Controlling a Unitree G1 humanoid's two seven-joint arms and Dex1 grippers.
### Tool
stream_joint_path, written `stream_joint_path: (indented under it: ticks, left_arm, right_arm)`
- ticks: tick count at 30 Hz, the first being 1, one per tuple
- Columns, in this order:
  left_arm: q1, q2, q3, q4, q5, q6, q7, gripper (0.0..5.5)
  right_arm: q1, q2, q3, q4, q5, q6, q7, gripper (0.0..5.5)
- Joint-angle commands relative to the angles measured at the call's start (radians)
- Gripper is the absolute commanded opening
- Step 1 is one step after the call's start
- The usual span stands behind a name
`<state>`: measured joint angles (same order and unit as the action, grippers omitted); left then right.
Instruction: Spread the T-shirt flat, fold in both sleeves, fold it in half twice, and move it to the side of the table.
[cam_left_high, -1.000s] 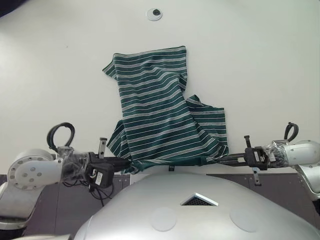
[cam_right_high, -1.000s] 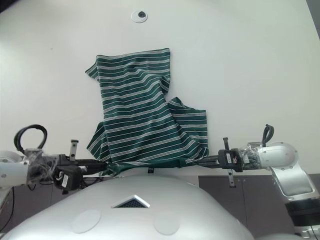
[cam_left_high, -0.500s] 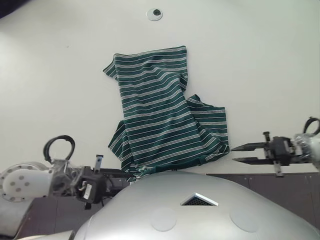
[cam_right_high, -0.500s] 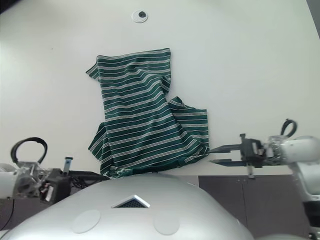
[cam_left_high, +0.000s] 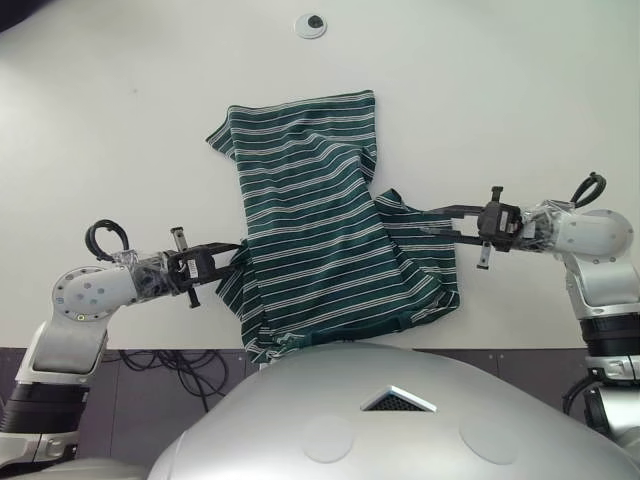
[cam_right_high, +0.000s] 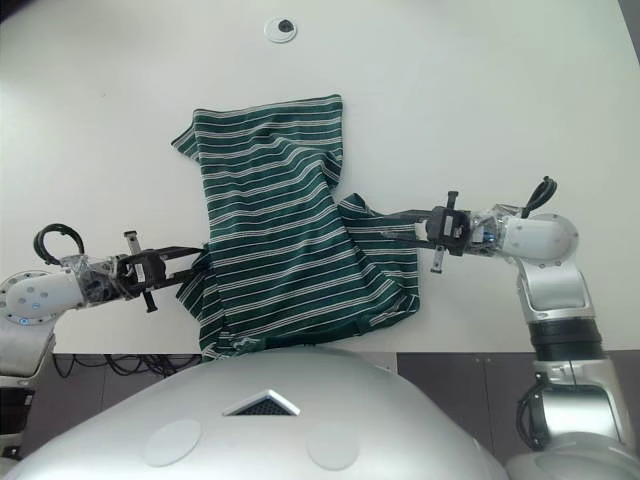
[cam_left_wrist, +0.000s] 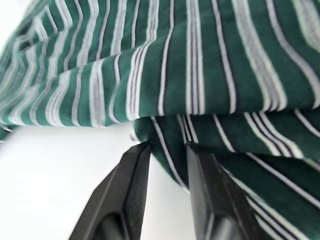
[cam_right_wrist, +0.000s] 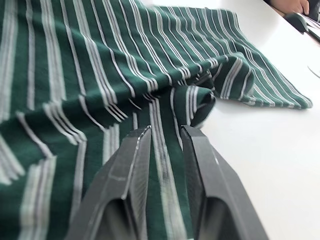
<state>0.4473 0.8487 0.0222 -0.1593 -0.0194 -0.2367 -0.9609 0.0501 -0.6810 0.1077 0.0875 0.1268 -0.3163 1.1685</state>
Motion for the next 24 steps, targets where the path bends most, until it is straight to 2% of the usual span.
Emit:
stream_joint_path:
  ticks: [1,7,13,17,24]
  left_arm:
    - [0.106,0.095,-0.039,0.092,0.083,-0.066,-0.05,1.22]
    - [0.176,0.213,0.013,0.143,0.099,-0.113,-0.033,1.22]
    - [0.211,0.282,0.115,0.179,0.091,-0.119,-0.009,1.22]
    - [0.19,0.275,0.135,0.122,0.047,-0.097,-0.012,1.22]
    - [0.127,0.259,0.208,0.038,-0.054,-0.057,-0.02,1.22]
  right_arm:
    - [-0.053,-0.042,0.048,0.093,-0.156,-0.045,-0.064,1.07]
    - [0.018,-0.227,0.104,0.155,-0.286,-0.042,-0.009,1.07]
    - [0.132,-0.367,0.046,0.069,-0.143,0.012,0.043,1.07]
    - [0.241,-0.38,0.026,-0.067,0.033,0.068,0.11,1.07]
    - [0.248,-0.336,-0.024,-0.131,0.097,0.065,0.049,1.07]
